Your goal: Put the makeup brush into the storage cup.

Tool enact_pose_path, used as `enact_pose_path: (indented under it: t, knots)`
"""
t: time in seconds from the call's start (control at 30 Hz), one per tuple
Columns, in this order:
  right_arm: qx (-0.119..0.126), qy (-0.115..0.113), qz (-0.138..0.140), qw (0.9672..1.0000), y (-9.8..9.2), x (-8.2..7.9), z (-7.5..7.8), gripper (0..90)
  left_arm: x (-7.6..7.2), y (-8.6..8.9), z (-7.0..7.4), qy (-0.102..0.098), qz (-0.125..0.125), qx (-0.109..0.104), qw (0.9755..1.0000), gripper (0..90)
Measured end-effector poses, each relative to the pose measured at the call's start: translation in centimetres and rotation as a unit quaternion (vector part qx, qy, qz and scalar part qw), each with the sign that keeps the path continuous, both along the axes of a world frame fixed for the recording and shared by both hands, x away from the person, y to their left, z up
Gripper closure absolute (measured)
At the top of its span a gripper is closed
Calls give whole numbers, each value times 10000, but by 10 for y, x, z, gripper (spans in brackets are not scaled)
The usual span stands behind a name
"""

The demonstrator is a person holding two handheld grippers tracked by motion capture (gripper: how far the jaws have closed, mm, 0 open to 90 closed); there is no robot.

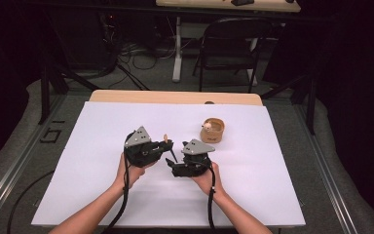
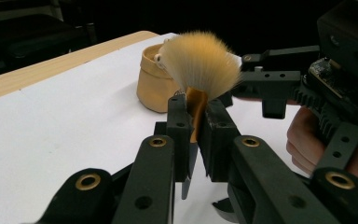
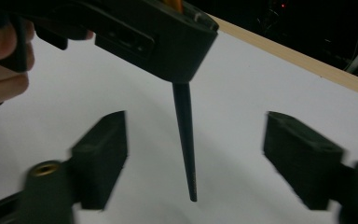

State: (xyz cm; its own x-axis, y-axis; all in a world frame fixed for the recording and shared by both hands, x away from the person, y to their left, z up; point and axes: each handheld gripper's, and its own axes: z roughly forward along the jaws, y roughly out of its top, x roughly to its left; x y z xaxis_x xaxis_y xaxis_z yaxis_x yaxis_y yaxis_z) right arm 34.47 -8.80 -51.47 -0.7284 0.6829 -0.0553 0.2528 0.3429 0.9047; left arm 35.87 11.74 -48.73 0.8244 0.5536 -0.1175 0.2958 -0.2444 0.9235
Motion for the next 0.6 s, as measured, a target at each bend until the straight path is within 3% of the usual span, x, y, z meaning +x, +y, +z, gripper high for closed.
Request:
enact_pose_path:
  t: [0.03,0.2,0.37,0.6]
  knots:
    - [-11,-41,-24,10000,1,0,0,348,0,1,0,2,1,-16,10000,831]
    - [-19,-152,75,9999,7,-1,1,521,2,3,-1,38,61,-68,10000,831]
    - [-47,-260,139,9996,7,-1,2,643,3,4,-2,62,104,-134,9998,831]
    - [-45,-207,165,9996,5,1,1,766,5,5,-5,130,51,-237,9996,831]
